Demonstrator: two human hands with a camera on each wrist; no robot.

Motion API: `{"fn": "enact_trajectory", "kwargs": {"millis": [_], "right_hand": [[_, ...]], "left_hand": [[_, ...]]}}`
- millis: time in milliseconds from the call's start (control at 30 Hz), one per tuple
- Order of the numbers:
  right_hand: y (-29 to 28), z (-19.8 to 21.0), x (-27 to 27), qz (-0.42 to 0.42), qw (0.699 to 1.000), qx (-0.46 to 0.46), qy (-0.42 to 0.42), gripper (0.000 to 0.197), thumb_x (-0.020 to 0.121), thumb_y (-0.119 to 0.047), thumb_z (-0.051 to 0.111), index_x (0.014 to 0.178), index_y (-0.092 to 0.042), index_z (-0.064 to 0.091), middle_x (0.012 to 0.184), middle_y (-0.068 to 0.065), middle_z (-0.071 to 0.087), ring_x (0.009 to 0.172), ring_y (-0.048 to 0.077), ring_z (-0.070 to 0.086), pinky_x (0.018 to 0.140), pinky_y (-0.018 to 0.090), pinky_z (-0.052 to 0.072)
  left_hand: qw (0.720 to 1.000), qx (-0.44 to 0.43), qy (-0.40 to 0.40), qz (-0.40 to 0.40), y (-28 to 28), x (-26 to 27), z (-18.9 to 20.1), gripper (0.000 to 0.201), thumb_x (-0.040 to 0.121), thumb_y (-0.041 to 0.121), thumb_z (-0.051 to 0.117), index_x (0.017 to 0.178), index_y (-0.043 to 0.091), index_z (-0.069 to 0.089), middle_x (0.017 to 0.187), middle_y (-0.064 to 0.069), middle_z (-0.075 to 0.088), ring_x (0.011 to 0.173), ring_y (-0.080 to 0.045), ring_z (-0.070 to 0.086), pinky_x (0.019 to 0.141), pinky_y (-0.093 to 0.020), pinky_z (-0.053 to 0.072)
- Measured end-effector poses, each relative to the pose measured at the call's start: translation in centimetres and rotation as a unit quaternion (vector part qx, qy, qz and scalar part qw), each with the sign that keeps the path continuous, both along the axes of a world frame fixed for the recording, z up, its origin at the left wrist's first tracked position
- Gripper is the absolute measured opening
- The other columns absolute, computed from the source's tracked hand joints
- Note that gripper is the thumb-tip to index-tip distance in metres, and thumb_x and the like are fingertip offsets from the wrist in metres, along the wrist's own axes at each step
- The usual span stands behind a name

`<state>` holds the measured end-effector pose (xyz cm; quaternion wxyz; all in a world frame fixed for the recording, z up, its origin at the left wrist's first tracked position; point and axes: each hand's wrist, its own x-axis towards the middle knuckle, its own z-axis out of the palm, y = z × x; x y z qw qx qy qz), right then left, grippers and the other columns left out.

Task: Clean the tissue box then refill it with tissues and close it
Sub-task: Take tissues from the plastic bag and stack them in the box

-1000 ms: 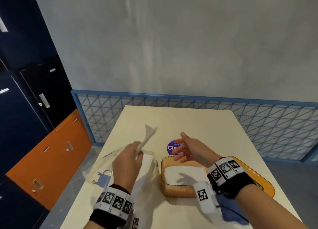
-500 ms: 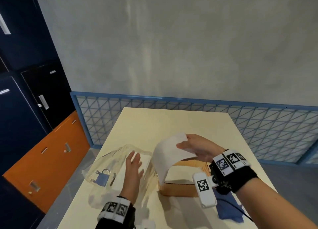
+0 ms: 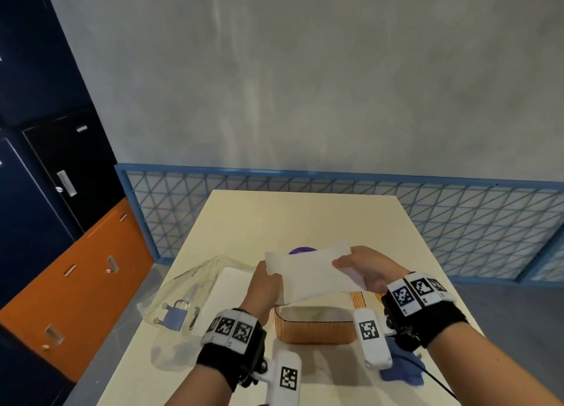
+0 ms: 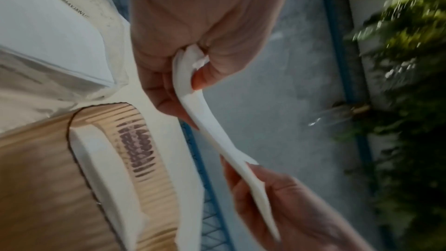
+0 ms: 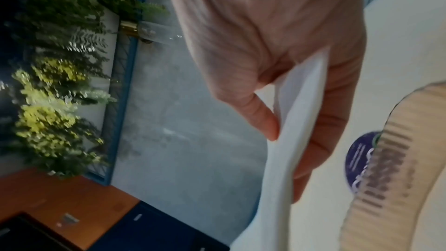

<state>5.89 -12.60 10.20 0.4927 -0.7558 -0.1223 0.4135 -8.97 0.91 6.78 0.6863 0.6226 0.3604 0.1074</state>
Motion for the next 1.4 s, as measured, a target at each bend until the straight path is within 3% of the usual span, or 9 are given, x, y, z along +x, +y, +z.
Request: {"fn": "enact_trajectory", "kwargs": {"millis": [67, 167, 267, 400, 567, 867, 933, 1067, 1400], "right_hand": [[-0.2, -1.4, 0.8, -0.024, 0.999, -0.028, -0.039, 0.024, 0.087, -0.007, 0.062, 0.107, 0.006, 0.062, 0.106, 0.02, 0.067, 0.1, 0.035, 0.064, 0.088, 0.041, 0.051], [-0.2, -3.8, 1.3, -0.017, 0.981, -0.137, -0.138, 0.024, 0.083, -0.007, 0.062, 0.061, -0.007, 0.052, 0.067, 0.012, 0.052, 0.07, 0.025, 0.056, 0.064, 0.035, 0.047], [0.2, -5.7, 0.9, -0.005, 0.945, -0.249, -0.213, 0.044, 0.085, -0.008, 0.057, 0.052, -0.015, 0.029, 0.056, 0.001, 0.033, 0.053, 0.017, 0.038, 0.049, 0.021, 0.032], [0.9, -7.4, 0.8, 0.043, 0.915, -0.308, -0.258, 0.017, 0.092, -0.013, 0.051, 0.084, -0.005, 0.064, 0.097, 0.012, 0.067, 0.105, 0.027, 0.062, 0.083, 0.03, 0.049], [1.6, -8.6, 0.5, 0.081, 0.891, -0.317, -0.315, 0.028, 0.093, -0.004, 0.043, 0.115, 0.002, 0.059, 0.12, 0.018, 0.063, 0.113, 0.03, 0.059, 0.089, 0.03, 0.048], [0.8, -9.2, -1.4, 0.167, 0.792, -0.298, -0.506, 0.037, 0.093, -0.004, 0.045, 0.129, -0.011, 0.043, 0.13, 0.011, 0.043, 0.117, 0.027, 0.047, 0.086, 0.033, 0.047], [1.2, -9.2, -1.3, 0.227, 0.794, -0.313, -0.47, 0.033, 0.095, -0.007, 0.043, 0.127, -0.011, 0.049, 0.132, 0.012, 0.045, 0.119, 0.028, 0.049, 0.091, 0.035, 0.046], [2.3, -9.0, -0.9, 0.352, 0.762, -0.37, -0.399, 0.019, 0.095, -0.005, 0.046, 0.109, 0.0, 0.058, 0.129, 0.019, 0.057, 0.118, 0.03, 0.056, 0.097, 0.034, 0.046], [2.2, -9.8, -0.3, 0.337, 0.777, -0.367, -0.384, 0.024, 0.093, -0.012, 0.053, 0.116, -0.004, 0.056, 0.12, 0.014, 0.058, 0.122, 0.028, 0.054, 0.099, 0.033, 0.044]], "left_hand": [[0.994, 0.091, 0.051, 0.017, 0.0, 1.5, -0.9, 0.041, 0.093, 0.001, 0.038, 0.134, 0.004, 0.039, 0.127, -0.017, 0.053, 0.107, -0.028, 0.054, 0.09, -0.037, 0.047], [0.964, 0.221, 0.148, -0.009, -0.3, 3.1, -3.1, 0.038, 0.093, 0.003, 0.041, 0.13, 0.006, 0.042, 0.125, -0.017, 0.059, 0.11, -0.031, 0.058, 0.089, -0.034, 0.048], [0.904, 0.334, 0.256, -0.081, -0.9, 3.6, -4.6, 0.038, 0.093, 0.009, 0.042, 0.13, 0.012, 0.039, 0.123, -0.011, 0.06, 0.114, -0.026, 0.056, 0.09, -0.03, 0.04], [0.814, 0.455, 0.327, -0.152, -1.2, 4.2, -5.6, 0.051, 0.095, 0.013, 0.038, 0.144, 0.014, 0.022, 0.127, -0.012, 0.056, 0.12, -0.027, 0.051, 0.098, -0.034, 0.04], [0.732, 0.535, 0.357, -0.226, -1.4, 4.8, -7.0, 0.072, 0.095, 0.009, 0.042, 0.151, 0.012, -0.004, 0.128, -0.012, 0.056, 0.122, -0.028, 0.049, 0.109, -0.043, 0.035], [0.76, 0.553, 0.257, -0.226, -1.9, 5.2, -6.9, 0.057, 0.095, 0.011, 0.044, 0.147, 0.022, 0.025, 0.14, -0.01, 0.039, 0.128, -0.027, 0.039, 0.102, -0.037, 0.038], [0.775, 0.486, 0.286, -0.286, -2.0, 5.8, -6.9, 0.049, 0.095, 0.018, 0.05, 0.143, 0.018, 0.038, 0.143, -0.01, 0.039, 0.133, -0.027, 0.038, 0.109, -0.036, 0.036], [0.73, 0.459, 0.358, -0.358, -1.9, 6.8, -7.0, 0.06, 0.09, 0.035, 0.06, 0.138, 0.003, 0.044, 0.145, -0.012, 0.044, 0.136, -0.026, 0.04, 0.113, -0.034, 0.033], [0.701, 0.497, 0.359, -0.363, -1.4, 6.1, -7.8, 0.042, 0.095, 0.017, 0.048, 0.136, 0.013, 0.046, 0.136, -0.011, 0.052, 0.127, -0.029, 0.048, 0.106, -0.037, 0.041]]}}
